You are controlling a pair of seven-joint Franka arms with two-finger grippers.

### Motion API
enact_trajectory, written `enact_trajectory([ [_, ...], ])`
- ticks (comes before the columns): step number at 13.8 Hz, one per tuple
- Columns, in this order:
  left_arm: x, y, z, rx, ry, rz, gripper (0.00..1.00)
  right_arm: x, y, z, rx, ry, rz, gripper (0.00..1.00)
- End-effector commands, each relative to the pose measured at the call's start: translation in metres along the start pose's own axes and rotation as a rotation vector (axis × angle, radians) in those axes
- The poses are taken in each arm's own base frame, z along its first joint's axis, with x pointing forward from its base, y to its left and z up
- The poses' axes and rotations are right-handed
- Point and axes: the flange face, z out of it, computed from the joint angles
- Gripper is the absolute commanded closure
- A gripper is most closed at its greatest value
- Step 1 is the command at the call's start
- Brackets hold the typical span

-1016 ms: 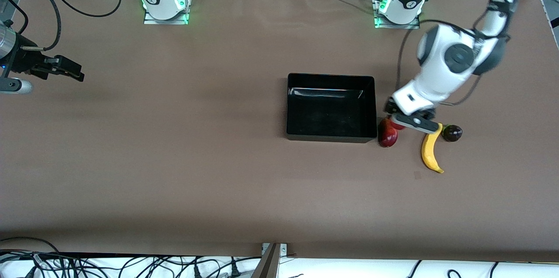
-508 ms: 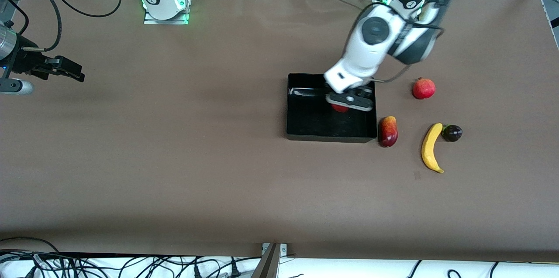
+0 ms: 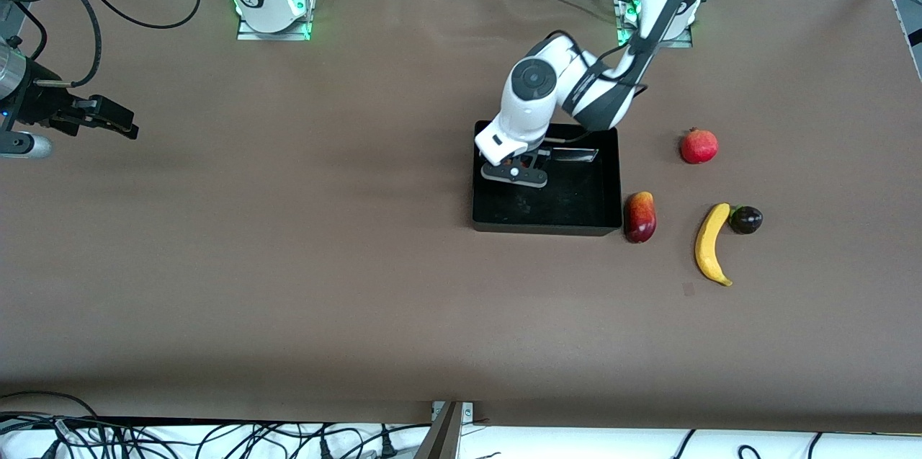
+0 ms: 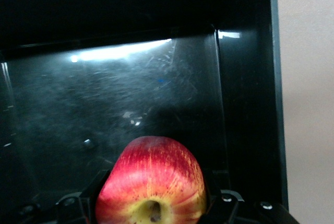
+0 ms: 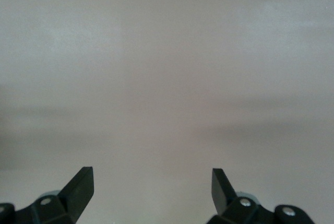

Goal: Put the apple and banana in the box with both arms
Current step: 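Lift the apple and carry it over the box with the left gripper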

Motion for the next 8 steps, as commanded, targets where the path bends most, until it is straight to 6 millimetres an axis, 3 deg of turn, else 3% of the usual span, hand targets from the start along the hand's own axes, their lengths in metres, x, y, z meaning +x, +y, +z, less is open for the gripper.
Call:
enact_trajectory([
  [1, 0.0152, 0.0097, 0.0001, -0.009, 0.012, -0.021, 1.0, 0.0024, 0.0011, -0.0013, 0.009, 0.01, -0.005, 0.0],
  [2, 0.0166, 0.0084, -0.0005, -0.009, 0.014, -0.028, 1.0, 0.0024, 0.0011, -0.0012, 0.009, 0.01, -0.005, 0.0],
  [3, 0.0176, 0.0069, -0.0004, -0.01, 0.013, -0.033, 0.69, 0.0019, 0.0002, -0.0008, 0.009, 0.005, -0.007, 0.0],
  [4, 0.0173, 0.0066, 0.0011, -0.008, 0.013, -0.032, 0.21, 0.002, -0.0008, -0.001, 0.011, 0.007, -0.008, 0.0],
  [5, 0.0171, 0.0065, 0.0021, -0.007, 0.011, -0.027, 0.14, 0.0032, -0.0009, -0.0034, 0.012, 0.016, -0.008, 0.0],
  [6, 0.0171, 0.0065, 0.0029, -0.007, 0.011, -0.026, 0.0, 0.003, -0.0018, -0.0039, 0.012, 0.014, -0.011, 0.0],
  [8, 0.0198, 0.0071, -0.0019, -0.02, 0.032, -0.024, 0.0, -0.0004, -0.0043, -0.0034, 0.012, -0.002, -0.016, 0.0],
])
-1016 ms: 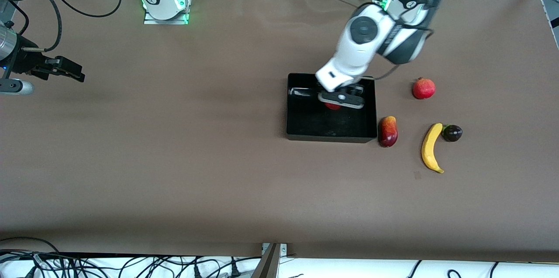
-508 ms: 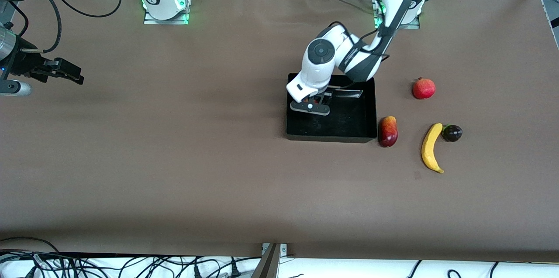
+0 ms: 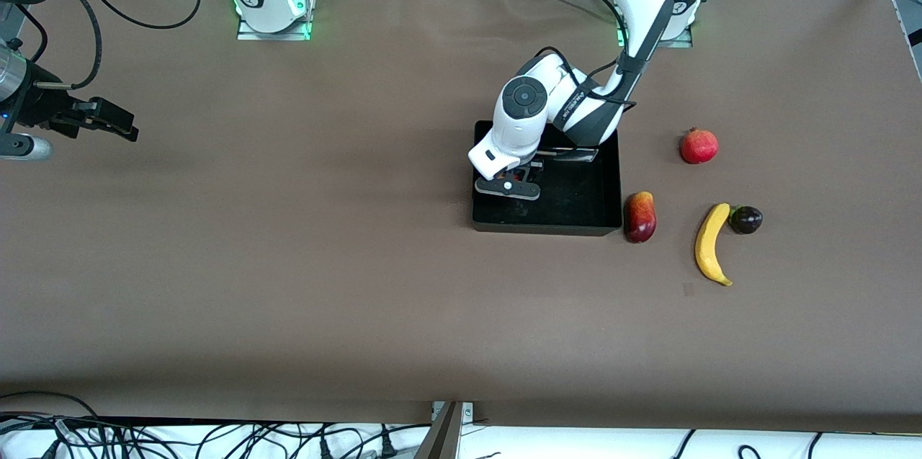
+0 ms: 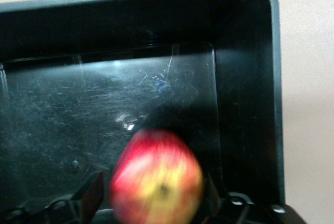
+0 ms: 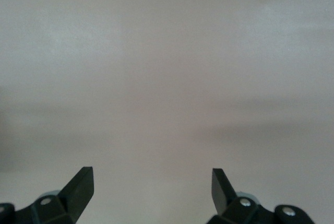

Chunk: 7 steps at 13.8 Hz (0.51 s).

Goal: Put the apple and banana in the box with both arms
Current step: 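Open the left gripper to drop the apple into the box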

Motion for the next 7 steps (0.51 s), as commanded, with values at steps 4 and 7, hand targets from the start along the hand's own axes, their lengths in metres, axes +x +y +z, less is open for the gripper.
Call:
enact_trajectory([
  [4, 0.007, -0.004, -0.043, -0.017, 0.034, -0.015, 0.0, -0.001, -0.003, -0.002, 0.013, -0.014, -0.012, 0.0],
  [7, 0.02, -0.059, -0.097, 0.031, -0.031, -0.092, 0.0, -0.002, -0.004, -0.003, 0.013, -0.014, -0.013, 0.0],
])
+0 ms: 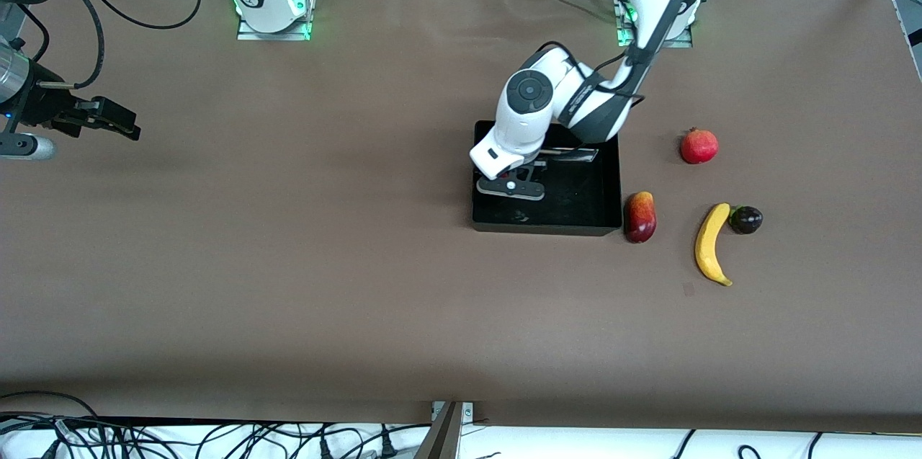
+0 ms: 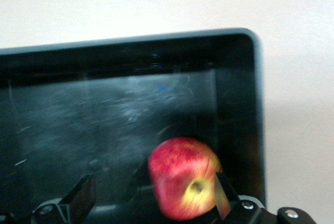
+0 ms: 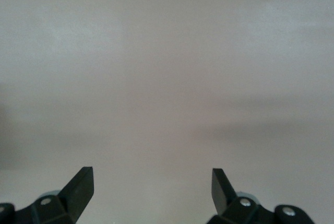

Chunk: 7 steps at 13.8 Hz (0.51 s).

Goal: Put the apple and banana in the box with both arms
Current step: 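Open the left gripper to drop the apple into the box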

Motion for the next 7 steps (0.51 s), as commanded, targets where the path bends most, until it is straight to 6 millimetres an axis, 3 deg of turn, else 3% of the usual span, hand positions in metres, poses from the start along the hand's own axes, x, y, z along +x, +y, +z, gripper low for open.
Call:
enact_trajectory([
  [1, 0.014, -0.068, -0.063, 0.022, -0.033, -0.074, 0.0, -0.002, -0.002, -0.004, 0.012, -0.009, -0.01, 0.0],
  [4, 0.031, -0.158, -0.086, 0.02, -0.06, 0.008, 0.0, -0.001, -0.002, -0.003, 0.013, -0.012, -0.01, 0.0],
  [7, 0.042, -0.249, -0.074, 0.017, -0.089, 0.053, 0.0, -0.004, -0.012, -0.004, 0.012, -0.014, -0.03, 0.0],
])
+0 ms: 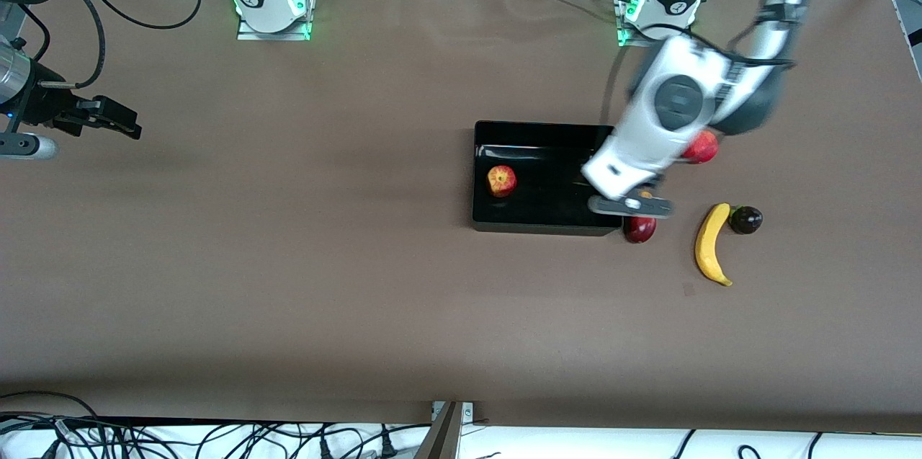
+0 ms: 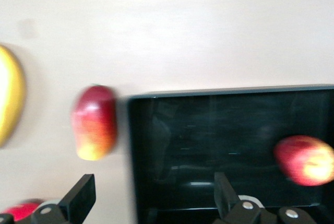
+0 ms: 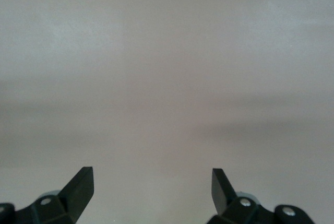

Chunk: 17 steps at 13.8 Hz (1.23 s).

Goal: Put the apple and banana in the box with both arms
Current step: 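Move the left gripper over to the yellow banana, then close the left gripper around the banana's middle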

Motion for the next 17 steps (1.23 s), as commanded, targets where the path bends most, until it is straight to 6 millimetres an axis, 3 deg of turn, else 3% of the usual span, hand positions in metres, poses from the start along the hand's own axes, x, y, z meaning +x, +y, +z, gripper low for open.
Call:
enact_trajectory([
  [1, -0.003, -0.065, 0.023, -0.009, -0.035, 0.082, 0.0, -0.005, -0.015, -0.005, 0.011, -0.018, -0.032, 0.0],
  [4, 0.01, -0.13, 0.057, 0.0, -0.035, 0.087, 0.0, -0.007, -0.013, -0.003, 0.011, -0.039, -0.029, 0.0],
  [8, 0.028, -0.188, 0.115, 0.035, 0.028, 0.192, 0.0, -0.008, -0.017, -0.005, 0.01, -0.035, -0.038, 0.0],
  [13, 0.031, -0.212, 0.16, 0.083, 0.032, 0.286, 0.0, -0.004, -0.021, -0.003, 0.016, -0.021, -0.041, 0.0],
  [17, 0.03, -0.211, 0.181, 0.079, 0.008, 0.292, 0.0, -0.003, -0.021, -0.003, 0.018, -0.018, -0.044, 0.0],
])
